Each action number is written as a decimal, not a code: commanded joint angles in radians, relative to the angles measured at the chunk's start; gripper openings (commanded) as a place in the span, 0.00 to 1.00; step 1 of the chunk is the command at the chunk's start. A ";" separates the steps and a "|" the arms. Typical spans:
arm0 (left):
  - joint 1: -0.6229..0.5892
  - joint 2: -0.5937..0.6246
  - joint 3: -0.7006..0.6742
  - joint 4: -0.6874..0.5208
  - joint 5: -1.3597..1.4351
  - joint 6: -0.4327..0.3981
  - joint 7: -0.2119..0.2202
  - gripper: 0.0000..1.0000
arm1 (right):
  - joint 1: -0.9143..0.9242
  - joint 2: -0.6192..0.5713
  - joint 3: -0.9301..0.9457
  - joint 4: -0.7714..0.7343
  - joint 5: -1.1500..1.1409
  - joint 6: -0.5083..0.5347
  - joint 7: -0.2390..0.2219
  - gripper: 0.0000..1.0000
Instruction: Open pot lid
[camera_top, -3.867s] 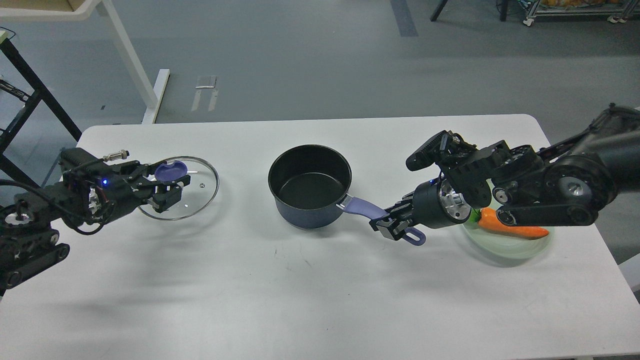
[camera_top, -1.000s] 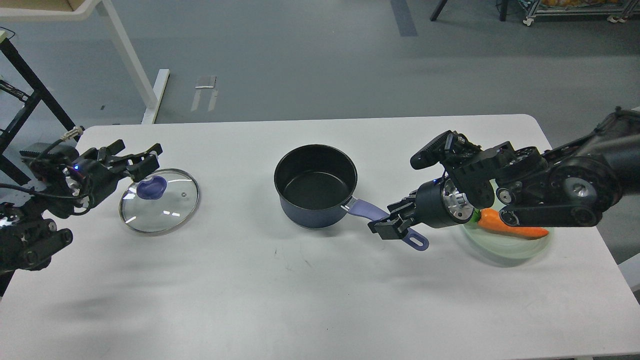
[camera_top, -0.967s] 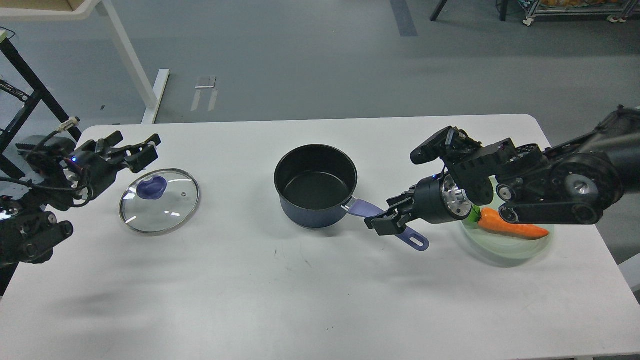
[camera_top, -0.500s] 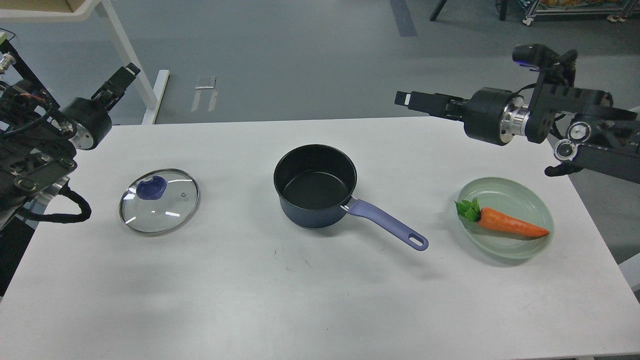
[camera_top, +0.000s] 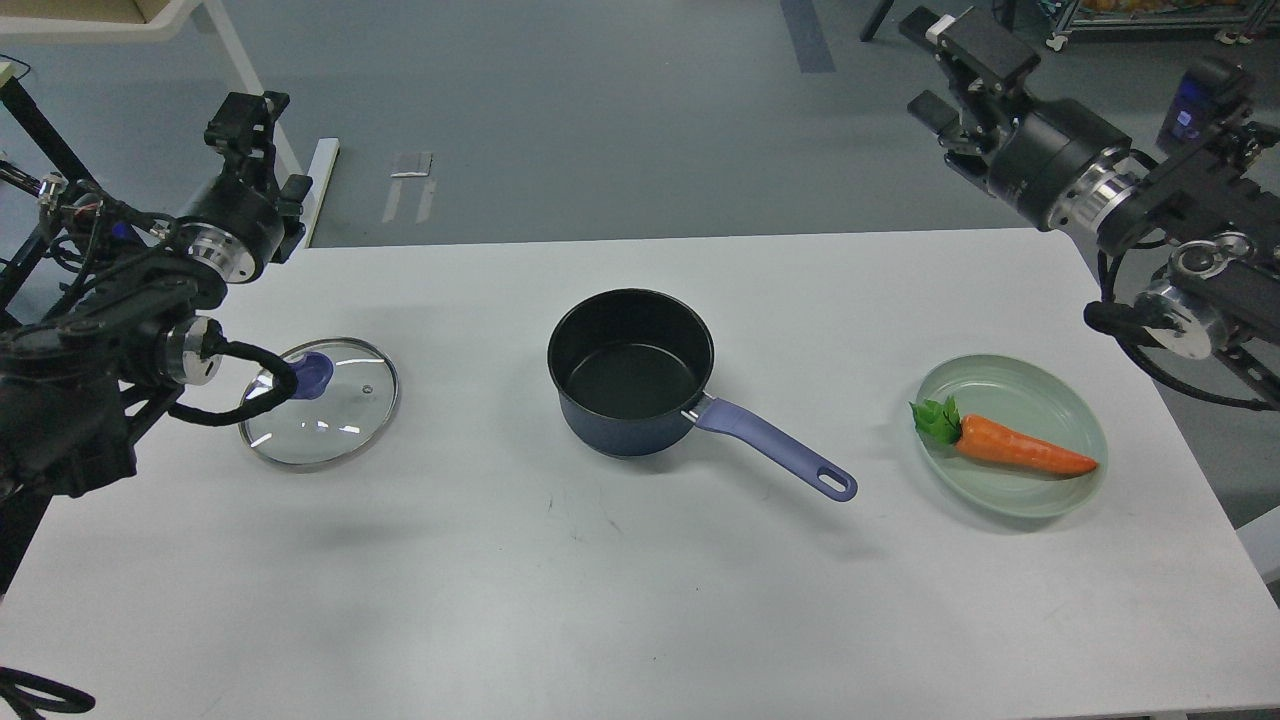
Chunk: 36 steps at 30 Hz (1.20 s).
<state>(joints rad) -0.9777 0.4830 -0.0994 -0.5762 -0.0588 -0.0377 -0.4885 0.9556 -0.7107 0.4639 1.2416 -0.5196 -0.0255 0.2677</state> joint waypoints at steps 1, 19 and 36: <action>0.011 0.003 -0.084 0.001 -0.059 -0.039 0.000 1.00 | -0.003 0.005 0.006 -0.043 0.198 0.001 0.001 0.99; 0.091 -0.001 -0.158 0.009 -0.211 -0.082 0.002 1.00 | -0.172 0.305 0.309 -0.391 0.690 0.032 -0.011 0.99; 0.142 -0.004 -0.237 -0.094 -0.225 -0.113 0.000 1.00 | -0.210 0.424 0.400 -0.539 0.687 0.118 -0.010 1.00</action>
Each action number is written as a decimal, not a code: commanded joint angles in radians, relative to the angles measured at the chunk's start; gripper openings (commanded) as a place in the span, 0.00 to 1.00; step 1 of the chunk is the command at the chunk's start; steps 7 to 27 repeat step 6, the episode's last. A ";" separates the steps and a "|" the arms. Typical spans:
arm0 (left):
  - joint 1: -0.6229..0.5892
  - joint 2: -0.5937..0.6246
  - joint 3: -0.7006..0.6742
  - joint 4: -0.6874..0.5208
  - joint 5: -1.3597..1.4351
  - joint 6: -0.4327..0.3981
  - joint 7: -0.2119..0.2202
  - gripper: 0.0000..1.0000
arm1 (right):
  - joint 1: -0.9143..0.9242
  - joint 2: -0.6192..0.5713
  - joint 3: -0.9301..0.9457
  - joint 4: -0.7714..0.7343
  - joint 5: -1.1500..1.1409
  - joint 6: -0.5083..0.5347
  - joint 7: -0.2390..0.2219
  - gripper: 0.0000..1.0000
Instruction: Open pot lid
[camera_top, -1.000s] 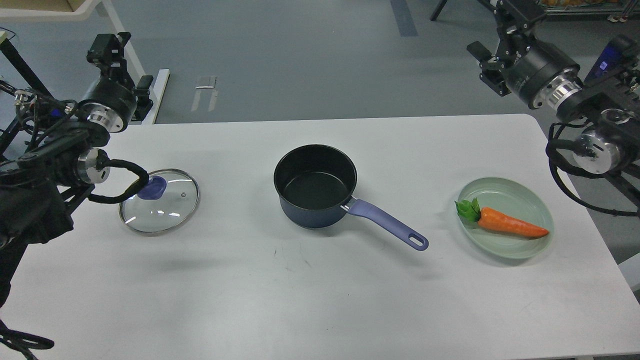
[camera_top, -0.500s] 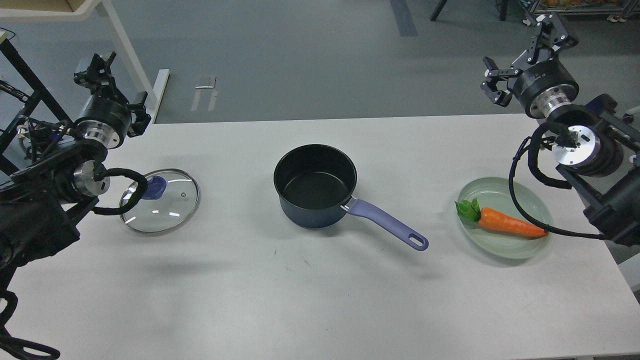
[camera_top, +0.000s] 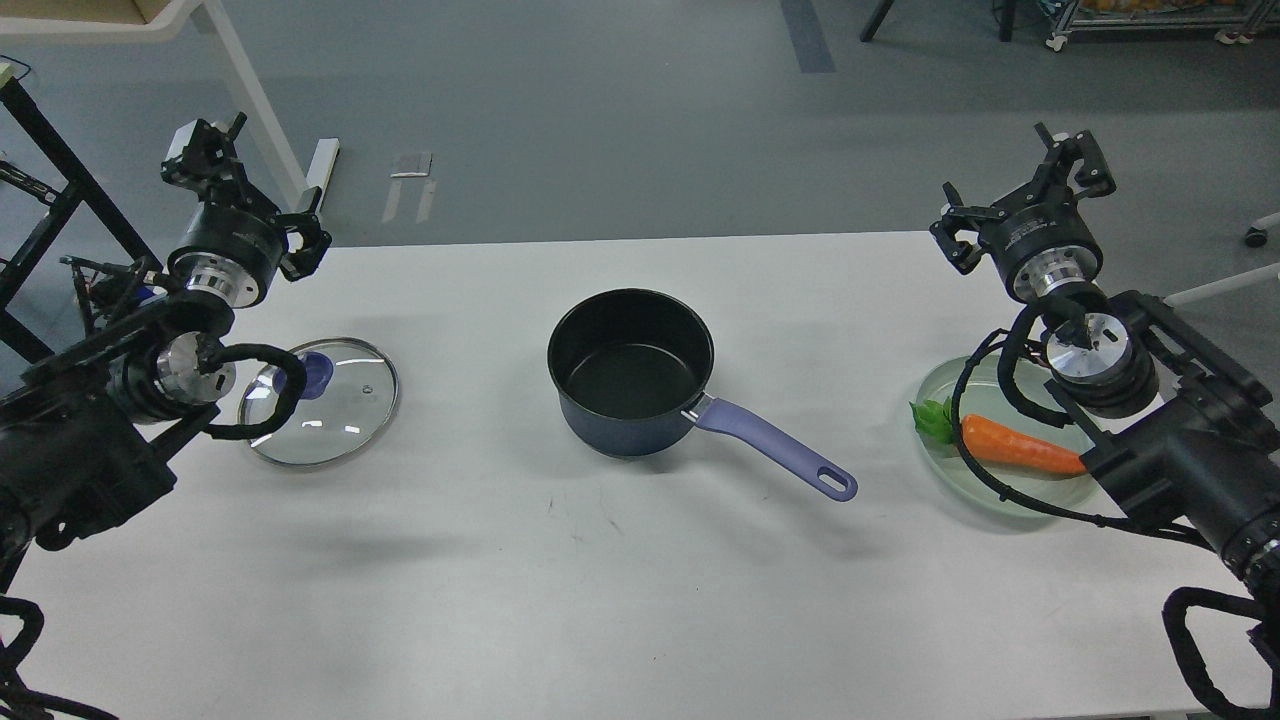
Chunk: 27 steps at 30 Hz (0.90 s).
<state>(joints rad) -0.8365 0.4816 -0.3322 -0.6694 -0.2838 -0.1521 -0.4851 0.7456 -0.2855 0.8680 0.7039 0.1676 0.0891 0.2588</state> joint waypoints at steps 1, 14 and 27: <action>0.000 -0.003 -0.002 -0.001 0.000 0.006 -0.004 1.00 | 0.000 -0.001 -0.004 -0.001 -0.002 0.003 -0.001 1.00; 0.000 -0.001 -0.002 -0.001 0.000 0.005 -0.004 1.00 | 0.001 -0.001 -0.004 -0.001 -0.002 0.015 0.000 1.00; 0.000 -0.001 -0.002 -0.001 0.000 0.005 -0.004 1.00 | 0.001 -0.001 -0.004 -0.001 -0.002 0.015 0.000 1.00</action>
